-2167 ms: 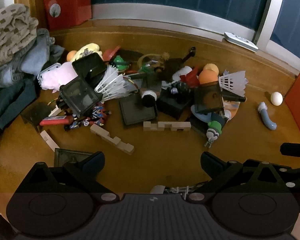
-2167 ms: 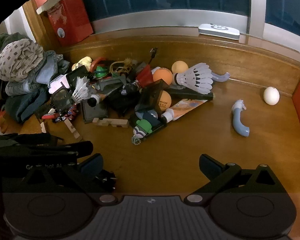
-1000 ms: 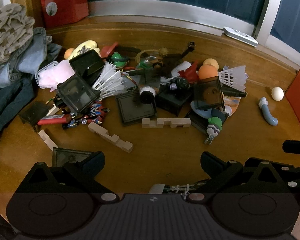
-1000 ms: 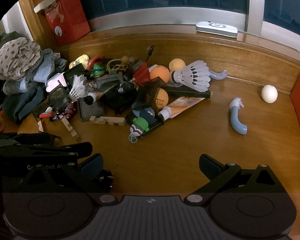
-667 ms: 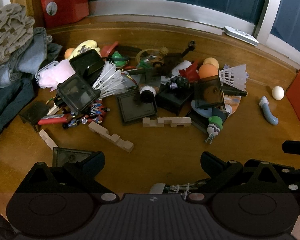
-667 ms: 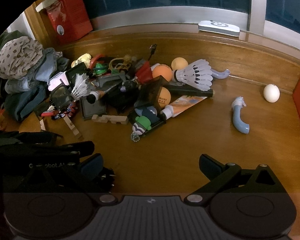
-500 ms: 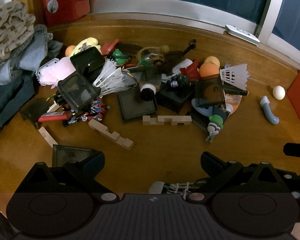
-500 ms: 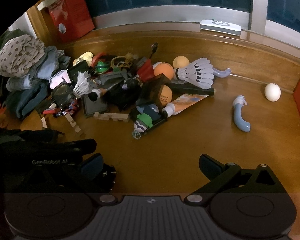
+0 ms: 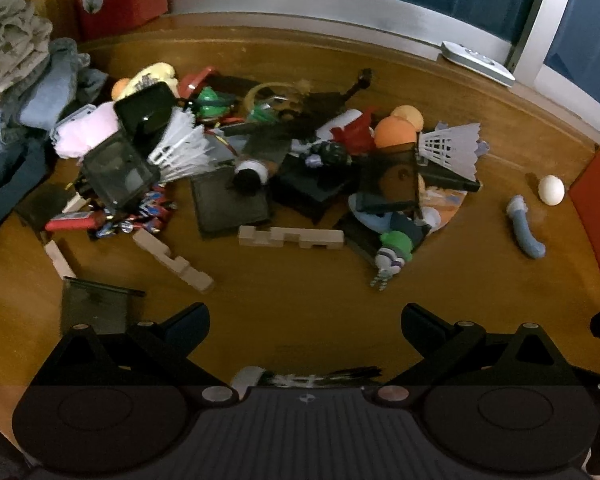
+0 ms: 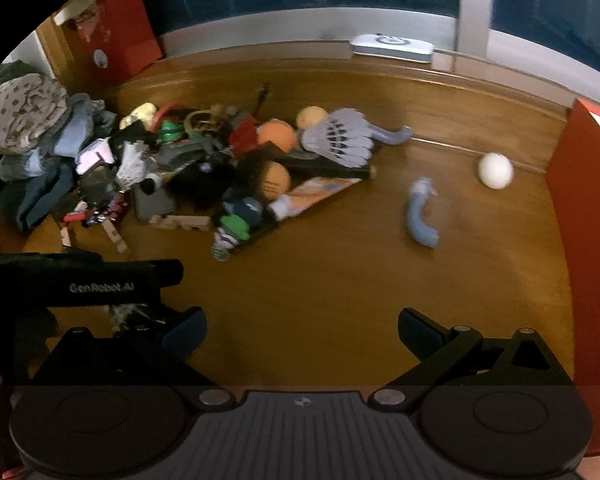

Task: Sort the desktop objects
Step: 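Move both tools toward the cluttered toy pile on the table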

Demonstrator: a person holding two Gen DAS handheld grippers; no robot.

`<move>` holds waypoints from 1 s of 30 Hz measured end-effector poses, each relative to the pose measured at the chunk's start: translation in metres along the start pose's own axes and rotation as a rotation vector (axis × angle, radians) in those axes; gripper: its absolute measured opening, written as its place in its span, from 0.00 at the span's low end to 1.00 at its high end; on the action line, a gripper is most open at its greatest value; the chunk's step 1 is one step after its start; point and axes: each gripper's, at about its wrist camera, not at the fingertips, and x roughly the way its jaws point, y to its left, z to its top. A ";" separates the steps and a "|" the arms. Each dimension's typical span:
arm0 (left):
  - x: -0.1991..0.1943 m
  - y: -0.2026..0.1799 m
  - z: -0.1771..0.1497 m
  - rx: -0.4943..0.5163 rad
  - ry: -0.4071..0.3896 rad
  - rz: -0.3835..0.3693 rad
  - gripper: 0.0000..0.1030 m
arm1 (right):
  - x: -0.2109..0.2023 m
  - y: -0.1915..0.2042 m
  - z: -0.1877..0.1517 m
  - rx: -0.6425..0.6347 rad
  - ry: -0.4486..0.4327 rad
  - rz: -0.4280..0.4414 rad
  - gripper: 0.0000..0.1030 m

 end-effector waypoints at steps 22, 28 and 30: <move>0.022 -0.027 0.012 0.029 0.039 0.001 1.00 | 0.011 -0.039 -0.005 0.049 0.081 -0.007 1.00; 0.030 -0.026 0.024 0.046 0.030 0.002 1.00 | 0.020 -0.040 0.001 0.032 0.076 -0.030 1.00; 0.033 -0.026 0.029 0.058 0.022 0.003 1.00 | 0.023 -0.041 0.004 0.023 0.061 -0.046 1.00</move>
